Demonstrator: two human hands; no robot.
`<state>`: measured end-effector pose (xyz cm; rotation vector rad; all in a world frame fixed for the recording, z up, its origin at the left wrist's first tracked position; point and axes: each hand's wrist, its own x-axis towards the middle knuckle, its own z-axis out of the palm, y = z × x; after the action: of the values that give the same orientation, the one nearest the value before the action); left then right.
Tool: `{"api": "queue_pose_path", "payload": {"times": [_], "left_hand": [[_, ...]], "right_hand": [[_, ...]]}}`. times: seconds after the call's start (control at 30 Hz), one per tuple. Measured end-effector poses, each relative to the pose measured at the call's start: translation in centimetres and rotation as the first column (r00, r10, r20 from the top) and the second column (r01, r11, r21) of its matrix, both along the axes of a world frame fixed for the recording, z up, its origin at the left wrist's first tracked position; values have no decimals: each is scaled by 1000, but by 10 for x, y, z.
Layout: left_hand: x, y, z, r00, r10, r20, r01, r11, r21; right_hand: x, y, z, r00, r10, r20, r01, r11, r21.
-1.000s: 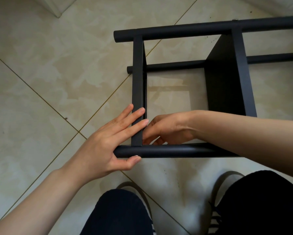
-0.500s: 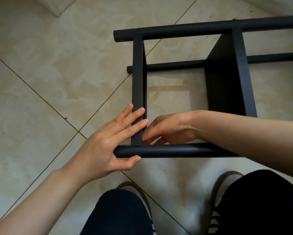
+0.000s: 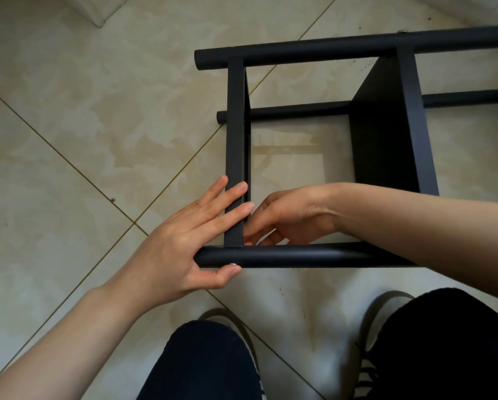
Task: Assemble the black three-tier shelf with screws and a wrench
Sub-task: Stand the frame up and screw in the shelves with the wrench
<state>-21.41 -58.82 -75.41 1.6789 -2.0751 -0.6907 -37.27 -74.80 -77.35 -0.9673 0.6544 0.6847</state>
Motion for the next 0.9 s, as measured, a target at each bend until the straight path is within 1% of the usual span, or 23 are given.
{"api": "queue_pose_path", "payload": {"times": [0.1,0.27,0.47,0.67,0.77,0.9], "left_hand": [[0,0,0,1000,-2,7,3,1000,-2],[0,0,-1,1000,-6,-2,6,1000,-6],[0,0,0,1000,-4,1,4,1000,-7],[0,0,1,1000,-3,-4,3,1000,-3],[-1,0,1,1000,-2,-4,2,1000,-3],[-1,0,1,1000,0,-12,0,1000,-3]], "right_hand": [[-2,-1,0,1000,6,-14,-6,1000,1],[2,7,-3,999,-36,14,36,999,-27],[1,1,-1,1000,-24,1,24,999,41],[3,8,-3,999,-44,3,44,998,-33],[2,7,-2,1000,-21,7,22,998,-63],[0,2,0,1000,-20,10,20,1000,-5]]}}
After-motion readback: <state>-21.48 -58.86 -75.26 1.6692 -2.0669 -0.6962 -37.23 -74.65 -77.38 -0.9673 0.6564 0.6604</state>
